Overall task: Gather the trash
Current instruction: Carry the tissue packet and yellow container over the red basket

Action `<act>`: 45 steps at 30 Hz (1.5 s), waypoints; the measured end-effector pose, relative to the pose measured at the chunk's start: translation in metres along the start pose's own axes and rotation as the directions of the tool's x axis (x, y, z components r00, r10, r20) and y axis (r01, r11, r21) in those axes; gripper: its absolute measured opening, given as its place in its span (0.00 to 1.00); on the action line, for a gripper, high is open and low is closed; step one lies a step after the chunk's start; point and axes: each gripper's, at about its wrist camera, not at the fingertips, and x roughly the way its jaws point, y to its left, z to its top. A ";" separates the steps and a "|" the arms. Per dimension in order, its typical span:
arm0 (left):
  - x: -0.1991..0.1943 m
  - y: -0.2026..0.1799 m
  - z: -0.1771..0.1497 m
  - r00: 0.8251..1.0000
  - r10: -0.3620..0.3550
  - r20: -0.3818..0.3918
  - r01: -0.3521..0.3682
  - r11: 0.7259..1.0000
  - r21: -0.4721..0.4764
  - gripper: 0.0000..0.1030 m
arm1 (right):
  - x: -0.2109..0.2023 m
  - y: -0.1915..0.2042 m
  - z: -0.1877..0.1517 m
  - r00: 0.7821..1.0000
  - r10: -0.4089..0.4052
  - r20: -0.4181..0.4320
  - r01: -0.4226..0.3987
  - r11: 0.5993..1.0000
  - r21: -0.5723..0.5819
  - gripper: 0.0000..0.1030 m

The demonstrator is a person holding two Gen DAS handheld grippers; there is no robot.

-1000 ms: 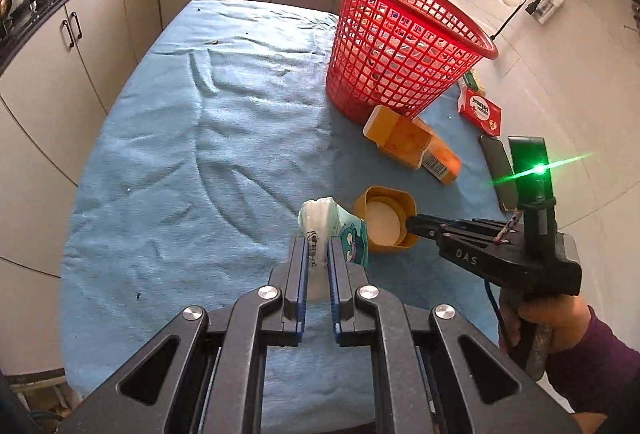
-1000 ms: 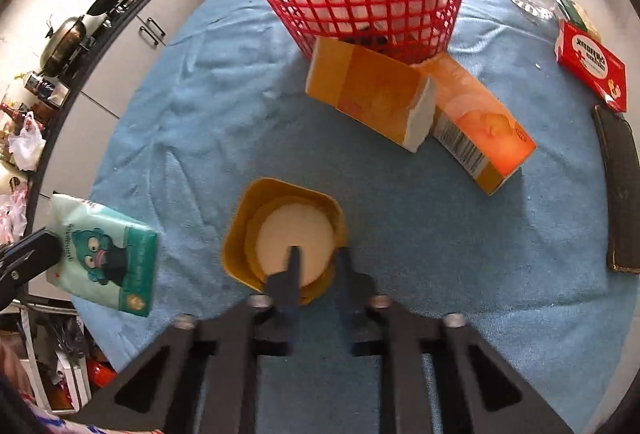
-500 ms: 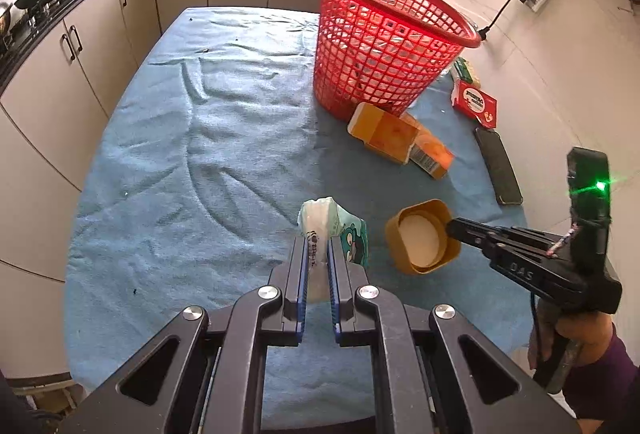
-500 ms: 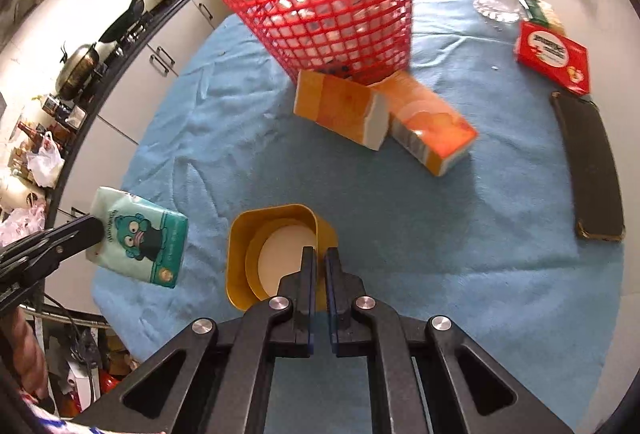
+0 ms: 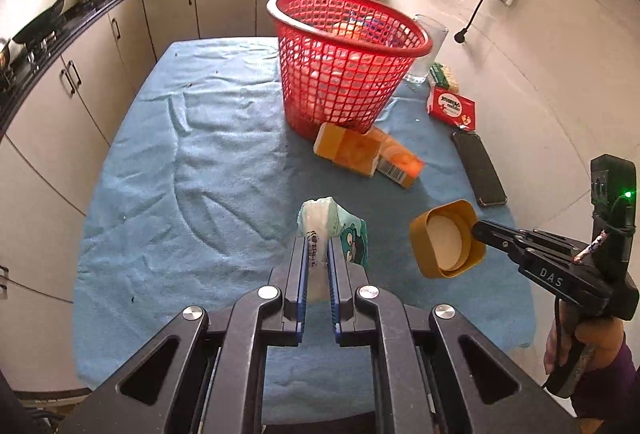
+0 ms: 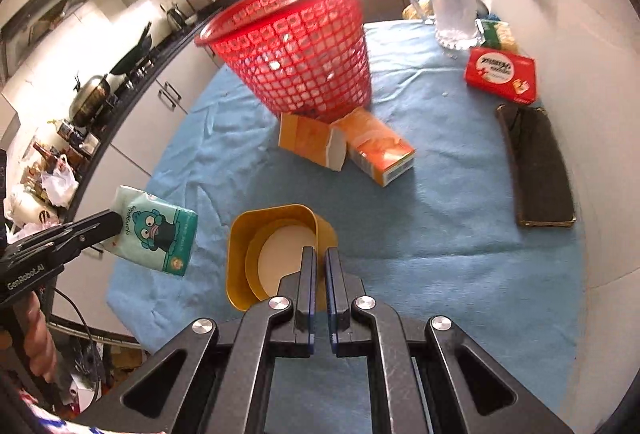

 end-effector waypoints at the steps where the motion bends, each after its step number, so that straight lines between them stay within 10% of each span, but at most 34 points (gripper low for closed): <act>1: -0.002 -0.004 0.001 1.000 0.003 0.007 -0.003 1.000 0.006 0.09 | -0.005 -0.003 0.000 1.000 0.004 0.012 -0.004 1.000 0.005 0.05; 29: -0.078 -0.041 0.058 0.977 -0.047 0.207 0.039 0.998 0.045 0.09 | -0.069 -0.034 0.014 0.988 0.046 0.147 -0.053 0.998 0.045 0.05; 45: -0.056 -0.018 0.167 0.960 -0.100 0.261 0.079 0.993 0.089 0.09 | -0.076 -0.021 0.107 0.962 0.065 0.265 -0.089 0.993 0.081 0.05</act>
